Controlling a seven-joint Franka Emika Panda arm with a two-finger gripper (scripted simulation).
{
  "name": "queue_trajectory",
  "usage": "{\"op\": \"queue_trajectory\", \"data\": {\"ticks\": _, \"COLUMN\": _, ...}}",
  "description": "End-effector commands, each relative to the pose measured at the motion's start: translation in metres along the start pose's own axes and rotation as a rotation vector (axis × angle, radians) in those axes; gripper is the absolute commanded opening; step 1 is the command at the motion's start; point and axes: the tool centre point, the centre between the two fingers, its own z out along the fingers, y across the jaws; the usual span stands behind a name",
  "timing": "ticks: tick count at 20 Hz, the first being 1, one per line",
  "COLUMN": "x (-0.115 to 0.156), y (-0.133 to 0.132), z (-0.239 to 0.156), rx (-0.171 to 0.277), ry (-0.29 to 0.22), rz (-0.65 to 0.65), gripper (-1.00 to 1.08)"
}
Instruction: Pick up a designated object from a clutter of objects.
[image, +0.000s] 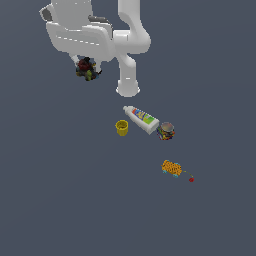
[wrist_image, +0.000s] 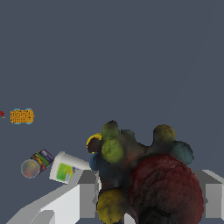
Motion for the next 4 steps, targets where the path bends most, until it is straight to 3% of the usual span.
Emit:
{"op": "queue_trajectory", "data": {"ticks": 1, "x": 0.0011, "y": 0.0034, "z": -0.0052, "rx": 0.0, "ry": 0.0, "rz": -0.001, "gripper": -1.0}}
{"op": "queue_trajectory", "data": {"ticks": 4, "x": 0.0018, "y": 0.0038, "z": -0.0063, "rx": -0.001, "ry": 0.0, "rz": -0.001, "gripper": -1.0}}
